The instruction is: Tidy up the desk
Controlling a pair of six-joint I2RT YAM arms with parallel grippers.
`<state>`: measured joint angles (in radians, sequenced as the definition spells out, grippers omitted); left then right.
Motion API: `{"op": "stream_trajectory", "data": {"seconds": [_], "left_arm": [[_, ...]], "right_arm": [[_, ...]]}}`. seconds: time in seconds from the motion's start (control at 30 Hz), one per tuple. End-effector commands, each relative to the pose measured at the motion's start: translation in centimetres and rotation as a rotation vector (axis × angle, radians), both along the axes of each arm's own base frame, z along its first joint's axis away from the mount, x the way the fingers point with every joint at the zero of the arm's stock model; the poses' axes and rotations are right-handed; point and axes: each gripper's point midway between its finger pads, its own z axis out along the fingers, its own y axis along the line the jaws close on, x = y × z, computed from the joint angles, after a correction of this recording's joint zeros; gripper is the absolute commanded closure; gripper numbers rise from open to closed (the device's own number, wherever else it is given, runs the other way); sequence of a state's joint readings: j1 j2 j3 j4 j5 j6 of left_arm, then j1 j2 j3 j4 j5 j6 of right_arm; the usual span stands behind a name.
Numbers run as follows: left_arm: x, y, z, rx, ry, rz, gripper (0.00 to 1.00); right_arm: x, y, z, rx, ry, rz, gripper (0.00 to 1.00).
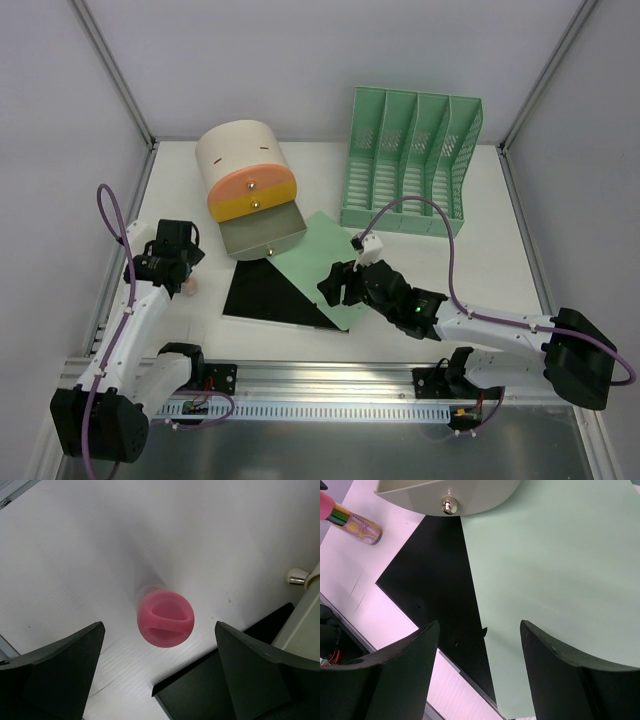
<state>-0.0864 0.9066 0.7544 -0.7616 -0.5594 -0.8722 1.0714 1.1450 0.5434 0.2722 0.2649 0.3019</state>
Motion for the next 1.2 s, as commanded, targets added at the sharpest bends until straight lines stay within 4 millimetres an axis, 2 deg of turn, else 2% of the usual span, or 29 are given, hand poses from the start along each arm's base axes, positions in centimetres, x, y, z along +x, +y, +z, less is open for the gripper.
{"op": "stream_trajectory", "data": {"seconds": [0.0,0.37,0.6,0.7,0.73,0.8,0.83,0.87,0.93,1.07,1.1,1.17], "left_arm": [[0.8,0.7,-0.2,0.007,-0.02,0.032,0.05],[2.1,0.6,-1.5,-0.037,-0.009,0.021,0.13],[2.2,0.0,-2.2,-0.067,-0.007,-0.003,0.25],[2.2,0.0,-2.0,-0.067,-0.017,-0.008,0.37],[2.2,-0.1,-2.0,-0.068,-0.015,-0.012,0.49],[2.2,-0.2,-1.8,-0.075,-0.019,-0.018,0.62],[2.2,-0.3,-1.5,-0.076,-0.027,-0.019,0.77],[2.2,-0.2,-1.4,-0.075,-0.028,-0.018,0.86],[2.2,-0.3,-0.4,-0.074,-0.046,-0.023,0.98],[2.2,-0.2,2.6,-0.066,-0.093,-0.033,1.0],[2.6,-0.2,4.4,-0.063,-0.135,-0.041,1.0],[2.2,-0.2,5.9,-0.058,-0.148,-0.048,1.0]], "right_arm": [[0.2,-0.3,1.0,0.018,-0.026,-0.019,0.3],[0.2,-0.6,1.0,0.006,-0.03,-0.021,0.3],[0.2,-0.5,0.7,0.007,-0.021,-0.022,0.3],[0.2,-0.5,0.5,0.007,-0.016,-0.024,0.3],[0.2,-0.5,0.4,0.006,-0.015,-0.024,0.3],[0.1,-0.4,0.2,0.005,-0.01,-0.023,0.3],[0.1,-0.4,0.2,0.006,-0.01,-0.023,0.29],[0.1,-0.4,0.2,0.005,-0.009,-0.021,0.3],[0.0,-0.4,0.2,0.008,-0.007,-0.021,0.3],[-0.1,-0.4,0.2,0.009,-0.003,-0.019,0.3],[0.0,-0.3,0.4,0.014,-0.003,-0.019,0.3],[-0.1,-0.3,0.4,0.015,-0.002,-0.015,0.3]]}}
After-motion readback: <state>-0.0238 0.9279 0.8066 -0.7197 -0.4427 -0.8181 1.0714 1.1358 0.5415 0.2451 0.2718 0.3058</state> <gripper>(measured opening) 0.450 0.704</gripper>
